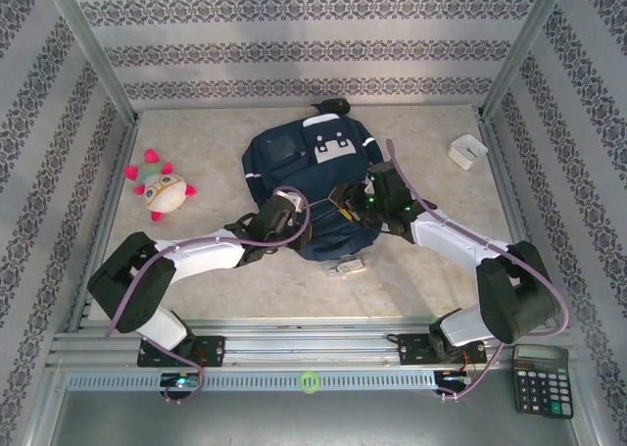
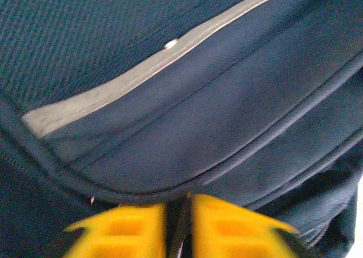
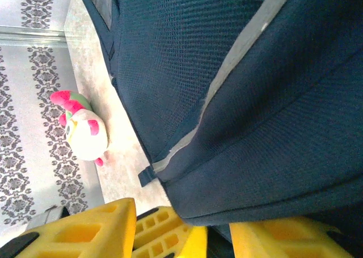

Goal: Pack the student bag

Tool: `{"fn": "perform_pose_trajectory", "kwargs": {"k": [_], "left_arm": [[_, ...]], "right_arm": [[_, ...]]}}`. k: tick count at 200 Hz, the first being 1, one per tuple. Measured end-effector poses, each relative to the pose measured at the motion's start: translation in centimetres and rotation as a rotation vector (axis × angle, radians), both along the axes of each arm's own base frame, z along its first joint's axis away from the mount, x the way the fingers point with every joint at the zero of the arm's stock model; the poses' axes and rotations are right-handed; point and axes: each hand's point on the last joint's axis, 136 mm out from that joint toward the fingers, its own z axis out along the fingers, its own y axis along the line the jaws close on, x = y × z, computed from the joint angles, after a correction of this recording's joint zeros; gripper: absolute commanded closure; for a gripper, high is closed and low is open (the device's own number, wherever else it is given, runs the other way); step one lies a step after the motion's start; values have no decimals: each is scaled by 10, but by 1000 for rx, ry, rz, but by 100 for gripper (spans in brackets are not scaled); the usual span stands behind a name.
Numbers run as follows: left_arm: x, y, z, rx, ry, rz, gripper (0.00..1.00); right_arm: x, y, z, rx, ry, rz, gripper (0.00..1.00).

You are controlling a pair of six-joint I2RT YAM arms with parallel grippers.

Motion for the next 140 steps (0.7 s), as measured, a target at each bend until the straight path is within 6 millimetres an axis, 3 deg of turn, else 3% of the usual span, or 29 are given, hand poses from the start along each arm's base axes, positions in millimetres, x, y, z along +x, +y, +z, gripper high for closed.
{"fn": "perform_pose_trajectory", "kwargs": {"k": [56,91,101,122,140], "left_arm": [[-7,-9,9,-51,-22,-65,100],[-8,-8,11,-56,-26,-69,100],[-8,-8,12,-56,-27,-69,100],[-8,-7,14,-54,-33,-66,100],[-7,-2,14,-41,-34,-50,100]], "right_arm": [[-3,-9,-4,-21,3,-45,52],[-2,-5,-6,-23,4,-49,54],[0,-3,-9,-29,11,-48,58],[6,0,-15,-44,19,-53,78],[8,-2,-22,-67,26,-59,88]]}}
